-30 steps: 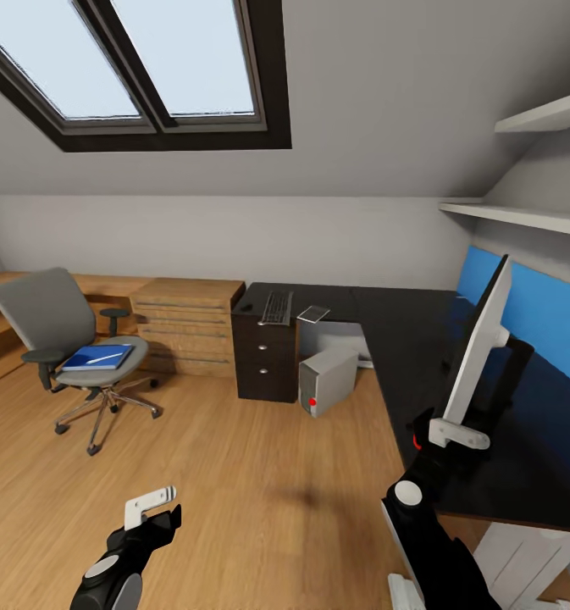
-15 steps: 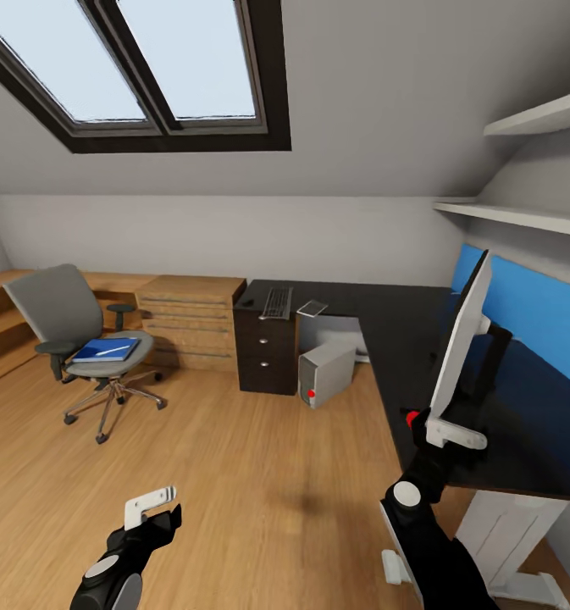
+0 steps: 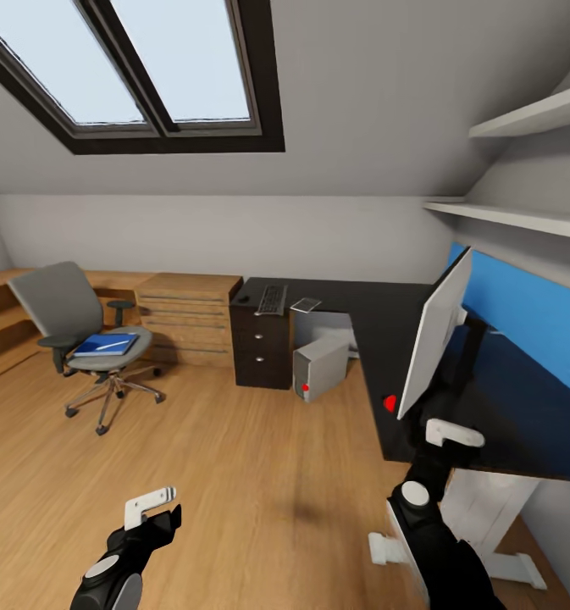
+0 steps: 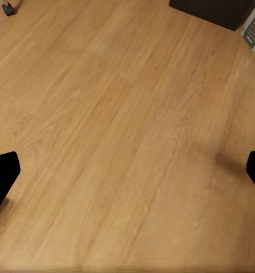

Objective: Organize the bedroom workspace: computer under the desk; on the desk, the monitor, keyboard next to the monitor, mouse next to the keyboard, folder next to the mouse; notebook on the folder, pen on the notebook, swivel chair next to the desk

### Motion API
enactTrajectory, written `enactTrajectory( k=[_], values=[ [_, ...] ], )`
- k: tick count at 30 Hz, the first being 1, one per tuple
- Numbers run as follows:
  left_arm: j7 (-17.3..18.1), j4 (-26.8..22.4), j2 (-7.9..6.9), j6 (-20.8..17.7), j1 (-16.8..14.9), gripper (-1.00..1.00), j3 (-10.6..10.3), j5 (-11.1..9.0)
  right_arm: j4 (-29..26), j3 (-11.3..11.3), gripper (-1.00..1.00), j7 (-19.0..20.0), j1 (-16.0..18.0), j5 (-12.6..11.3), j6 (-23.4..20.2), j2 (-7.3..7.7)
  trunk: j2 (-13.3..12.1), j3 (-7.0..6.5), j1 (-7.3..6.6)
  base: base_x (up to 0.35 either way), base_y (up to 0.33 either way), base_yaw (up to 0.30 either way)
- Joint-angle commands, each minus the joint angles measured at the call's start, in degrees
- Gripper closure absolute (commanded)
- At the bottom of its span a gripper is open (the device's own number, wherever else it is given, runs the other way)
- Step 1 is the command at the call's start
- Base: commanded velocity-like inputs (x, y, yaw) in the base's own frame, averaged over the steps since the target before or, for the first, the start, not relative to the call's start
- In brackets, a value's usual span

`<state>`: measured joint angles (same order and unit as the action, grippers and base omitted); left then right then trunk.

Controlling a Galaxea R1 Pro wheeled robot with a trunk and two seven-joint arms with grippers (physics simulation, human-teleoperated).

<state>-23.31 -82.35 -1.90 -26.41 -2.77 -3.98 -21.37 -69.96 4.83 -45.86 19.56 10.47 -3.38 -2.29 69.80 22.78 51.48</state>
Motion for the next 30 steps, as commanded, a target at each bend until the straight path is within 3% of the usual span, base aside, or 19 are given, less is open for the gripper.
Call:
enactTrajectory(
  k=[1,5,6,7,11,14,21,24,27,30],
  values=[
    [-0.59,-0.09,-0.05,-0.13,-0.04,-1.00,-0.15,-0.60,0.12,-0.58,-1.00,0.92,0.04,-0.61,-0.35,0.31,0.04,0.07,0.00,-0.019,-0.324,0.000],
    [-0.59,-0.08,-0.04,-0.11,-0.04,-1.00,-0.44,-0.60,1.03,-5.49,-1.00,7.87,0.04,-5.52,-0.32,3.12,0.04,0.07,0.00,-0.009,-0.335,0.000],
    [-0.66,-0.06,-0.04,-0.07,-0.04,-1.00,-1.12,-0.60,1.80,-8.89,-1.00,15.00,0.06,-8.12,-0.37,6.17,0.04,0.07,0.00,0.004,-0.345,0.000],
    [-0.65,-0.06,-0.04,-0.05,-0.04,-1.00,-1.25,-0.60,3.17,-9.91,-1.00,17.95,0.34,-8.74,-0.34,7.66,0.04,0.07,0.00,0.034,-0.346,0.000],
    [-0.61,-0.03,-0.04,-0.04,-0.04,-1.00,-1.38,-0.61,7.62,-10.85,-1.00,22.47,2.39,-9.31,-0.01,9.93,0.04,0.07,0.00,0.054,-0.346,0.000],
    [-0.60,-0.01,-0.03,-0.04,-0.04,-1.00,-1.44,-0.64,11.97,-11.12,-1.00,24.84,4.21,-9.43,2.39,10.70,0.04,0.07,0.00,0.047,-0.282,0.000],
    [-0.51,0.03,0.01,-0.12,-0.04,-1.00,-1.46,-0.68,24.36,-11.17,-1.00,26.65,7.66,-9.47,15.98,11.04,0.04,0.07,0.00,0.010,-0.069,0.000],
    [-0.51,0.48,0.04,-0.13,-0.04,-1.00,-1.94,-0.69,32.67,-11.16,-1.00,29.37,11.50,-9.38,21.11,11.34,0.04,0.07,0.00,0.001,-0.010,0.000],
    [-0.63,0.88,-0.02,-0.13,-0.04,-1.00,-5.35,-0.70,48.16,-11.16,-1.00,33.45,19.52,-9.51,23.69,14.04,0.04,0.07,0.00,0.003,-0.003,0.000],
    [-0.66,1.02,-0.03,-0.13,-0.04,-1.00,-6.62,-0.72,54.03,-11.20,-1.00,34.44,23.42,-9.54,24.14,14.91,0.04,0.07,0.00,0.141,-0.001,0.000]
  ],
)
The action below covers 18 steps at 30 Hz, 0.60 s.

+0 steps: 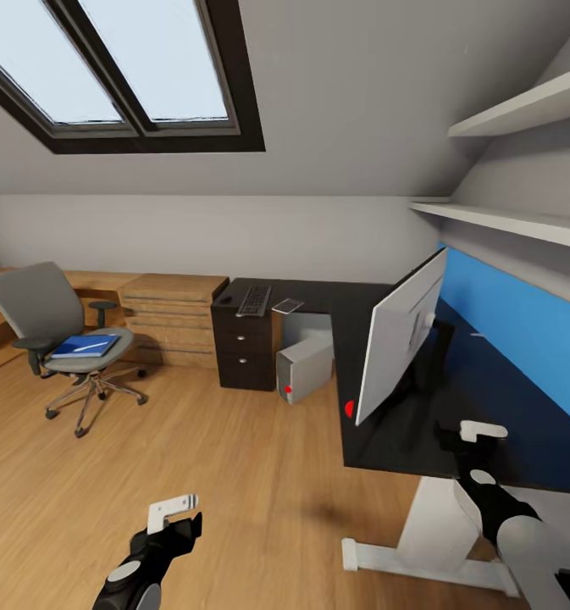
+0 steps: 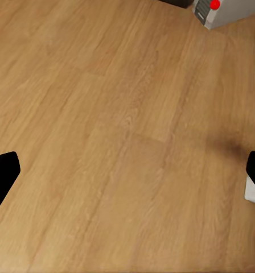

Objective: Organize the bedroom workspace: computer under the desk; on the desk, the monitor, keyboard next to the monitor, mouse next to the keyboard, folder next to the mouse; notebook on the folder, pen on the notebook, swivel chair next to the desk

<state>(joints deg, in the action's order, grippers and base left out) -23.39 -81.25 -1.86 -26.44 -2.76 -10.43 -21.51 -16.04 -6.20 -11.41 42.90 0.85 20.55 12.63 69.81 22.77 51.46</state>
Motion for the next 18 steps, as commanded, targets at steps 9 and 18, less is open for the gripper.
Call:
enactTrajectory(
  k=[9,18],
  values=[
    [-0.52,3.17,-0.07,-0.36,-0.05,-1.00,-0.96,-0.59,2.76,-0.39,-1.00,-1.33,2.18,0.20,0.34,0.25,0.04,0.07,0.02,0.293,0.000,0.000],
    [-0.45,3.71,-0.04,-0.38,-0.05,-1.00,-1.16,-0.55,2.85,-0.98,-1.00,-2.54,2.28,0.22,0.44,0.55,0.04,0.07,0.02,0.216,0.000,0.000]
  ],
)
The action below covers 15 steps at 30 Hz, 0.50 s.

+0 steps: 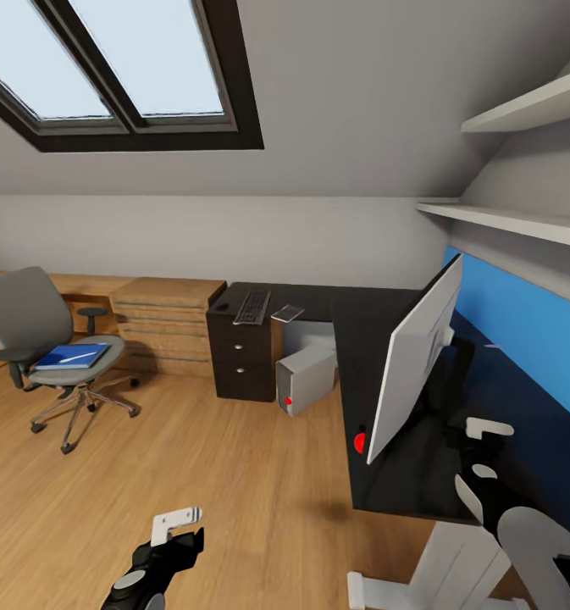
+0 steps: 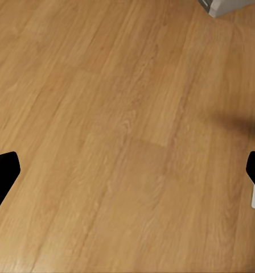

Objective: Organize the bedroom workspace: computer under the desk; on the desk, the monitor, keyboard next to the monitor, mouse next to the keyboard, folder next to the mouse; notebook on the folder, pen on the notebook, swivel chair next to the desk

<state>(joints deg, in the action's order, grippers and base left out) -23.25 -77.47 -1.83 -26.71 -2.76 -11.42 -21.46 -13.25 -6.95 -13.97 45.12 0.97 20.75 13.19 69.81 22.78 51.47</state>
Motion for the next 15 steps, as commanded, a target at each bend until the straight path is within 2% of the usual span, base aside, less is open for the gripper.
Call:
enactTrajectory(
  k=[1,7,15],
  values=[
    [-0.58,-0.07,-0.06,-0.12,-0.05,-1.00,-0.18,-0.60,0.05,-0.24,-1.00,0.01,0.05,0.12,0.36,0.06,0.04,0.06,0.01,0.026,0.000,0.000],
    [-0.57,-0.09,-0.05,-0.16,-0.05,-1.00,-0.20,-0.60,-0.12,-0.26,-1.00,0.16,0.06,0.09,2.97,0.65,0.04,0.06,0.01,0.039,-0.028,0.000],
    [-0.64,0.10,-0.09,-0.17,-0.05,-1.00,-2.11,-0.57,-0.24,0.10,-1.00,0.32,0.06,0.34,3.65,0.57,0.04,0.06,0.01,0.214,-0.206,0.000]
  ],
)
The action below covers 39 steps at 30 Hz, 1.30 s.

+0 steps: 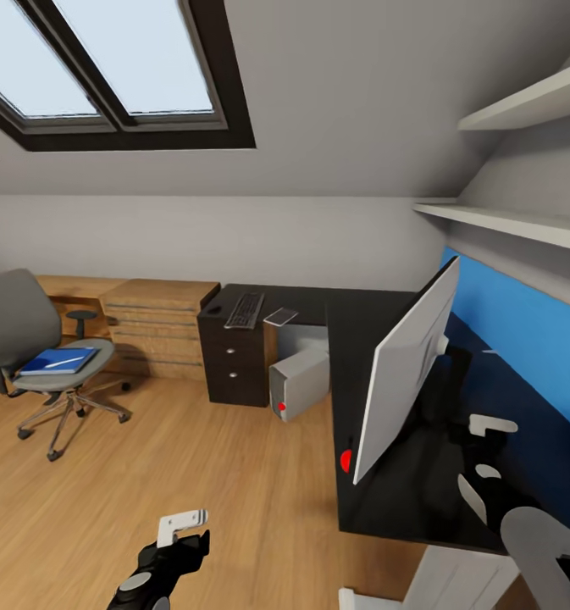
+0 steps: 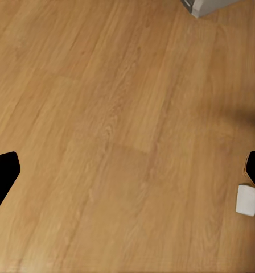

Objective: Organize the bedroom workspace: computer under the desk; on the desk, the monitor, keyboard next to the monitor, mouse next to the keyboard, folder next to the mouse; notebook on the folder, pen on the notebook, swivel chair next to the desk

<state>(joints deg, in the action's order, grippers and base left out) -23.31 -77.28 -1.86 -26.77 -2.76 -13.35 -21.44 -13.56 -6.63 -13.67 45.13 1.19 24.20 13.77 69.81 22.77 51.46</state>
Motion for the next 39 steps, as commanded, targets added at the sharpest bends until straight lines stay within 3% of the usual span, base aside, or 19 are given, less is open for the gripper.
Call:
enactTrajectory(
  k=[1,9,16,22,23,25,30,39],
  values=[
    [-0.59,-0.08,-0.07,-0.12,-0.05,-1.00,-0.24,-0.59,0.11,-0.19,-1.00,0.15,0.05,0.16,0.22,-0.03,0.04,0.07,0.02,0.204,-0.198,0.000],
    [-0.60,-0.07,-0.07,-0.13,-0.05,-1.00,-0.44,-0.49,0.36,-0.45,-1.00,6.31,0.05,-0.15,-0.26,0.11,0.04,0.07,0.02,0.046,-0.044,0.000],
    [-0.60,-0.07,-0.07,-0.13,-0.05,-1.00,-0.44,-0.52,0.43,-0.69,-1.00,7.93,0.05,-0.27,-0.35,0.12,0.04,0.07,0.02,0.001,-0.001,0.000],
    [-0.60,-0.22,-0.07,-0.09,-0.05,-1.00,-0.44,-0.53,0.70,-4.63,-1.00,9.47,0.05,-0.25,-0.78,0.13,0.04,0.07,0.02,0.000,0.000,0.000],
    [-0.60,-0.28,-0.07,-0.07,-0.05,-1.00,-0.44,-0.53,1.32,-7.50,-1.00,10.80,0.05,-0.23,-2.60,0.22,0.04,0.07,0.02,0.000,0.000,0.000],
    [-0.60,-0.31,-0.07,-0.05,-0.05,-1.00,-0.44,-0.54,1.68,-9.49,-1.00,12.24,0.05,-0.23,-4.16,0.72,0.04,0.07,0.02,0.000,0.000,0.000],
    [-0.60,-0.33,-0.07,-0.04,-0.05,-1.00,-0.47,-0.54,1.93,-10.82,-1.00,14.29,0.05,-0.22,-5.89,1.28,0.04,0.07,0.02,0.000,0.000,0.000],
    [-0.60,-0.33,-0.07,-0.01,-0.05,-1.00,-0.50,-0.54,1.95,-10.94,-1.00,14.54,0.05,-0.22,-6.68,1.28,0.04,0.07,0.02,0.085,0.000,0.000]
  ],
)
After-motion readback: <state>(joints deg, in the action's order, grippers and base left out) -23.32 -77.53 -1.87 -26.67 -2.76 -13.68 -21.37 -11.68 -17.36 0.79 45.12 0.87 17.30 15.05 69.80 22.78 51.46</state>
